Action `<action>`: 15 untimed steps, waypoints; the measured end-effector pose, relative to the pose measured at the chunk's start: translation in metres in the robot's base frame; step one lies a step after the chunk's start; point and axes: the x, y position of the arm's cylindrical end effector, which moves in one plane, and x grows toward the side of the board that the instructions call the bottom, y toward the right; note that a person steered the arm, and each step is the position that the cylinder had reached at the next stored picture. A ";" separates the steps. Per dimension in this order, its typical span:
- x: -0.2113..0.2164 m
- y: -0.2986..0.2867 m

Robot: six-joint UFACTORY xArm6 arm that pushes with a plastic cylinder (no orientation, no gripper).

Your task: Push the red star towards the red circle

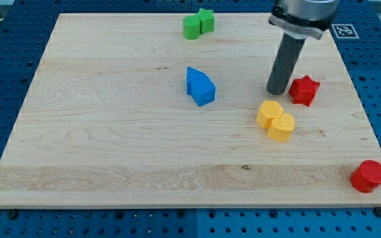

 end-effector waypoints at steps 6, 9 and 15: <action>0.073 0.102; 0.045 0.074; 0.083 0.053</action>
